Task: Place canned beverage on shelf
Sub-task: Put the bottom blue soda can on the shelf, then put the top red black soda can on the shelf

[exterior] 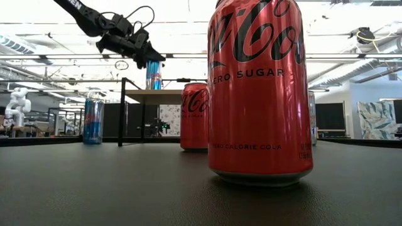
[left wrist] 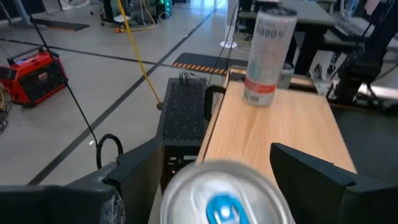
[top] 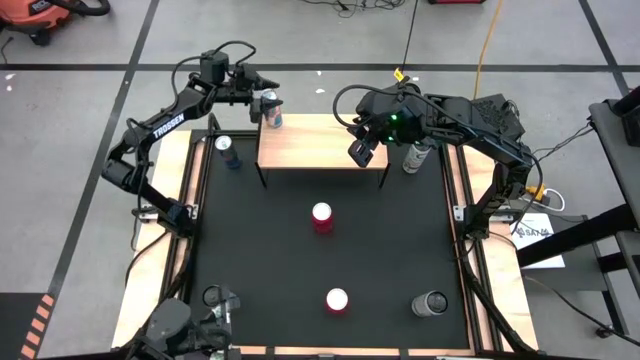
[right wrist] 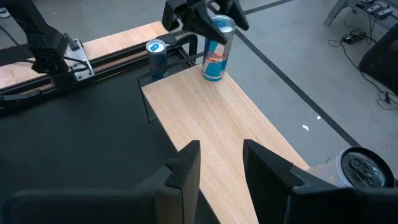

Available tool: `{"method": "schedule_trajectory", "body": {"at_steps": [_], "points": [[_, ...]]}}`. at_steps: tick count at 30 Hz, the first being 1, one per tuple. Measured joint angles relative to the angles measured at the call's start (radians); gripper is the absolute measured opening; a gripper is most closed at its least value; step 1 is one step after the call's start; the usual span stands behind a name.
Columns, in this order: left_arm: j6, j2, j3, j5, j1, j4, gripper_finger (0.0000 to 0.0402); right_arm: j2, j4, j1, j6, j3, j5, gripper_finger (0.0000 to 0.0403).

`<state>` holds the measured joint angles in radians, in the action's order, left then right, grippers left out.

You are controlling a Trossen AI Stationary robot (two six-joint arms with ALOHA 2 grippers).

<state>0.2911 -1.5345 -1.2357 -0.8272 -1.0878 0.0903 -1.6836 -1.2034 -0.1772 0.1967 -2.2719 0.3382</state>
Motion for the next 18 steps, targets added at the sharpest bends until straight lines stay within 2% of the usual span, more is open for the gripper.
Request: {"method": "schedule_trajectory", "body": {"at_steps": [8,18], "points": [[-0.024,0.025,-0.078,-0.011,0.0,0.028,0.0299,0.0,-0.001,0.0,0.0,0.0,0.0,0.0107],[-0.025,0.214,-0.098,-0.037,0.0,0.08,0.0299,0.0,-0.001,0.0,0.0,0.0,-0.001,0.0107]]}}
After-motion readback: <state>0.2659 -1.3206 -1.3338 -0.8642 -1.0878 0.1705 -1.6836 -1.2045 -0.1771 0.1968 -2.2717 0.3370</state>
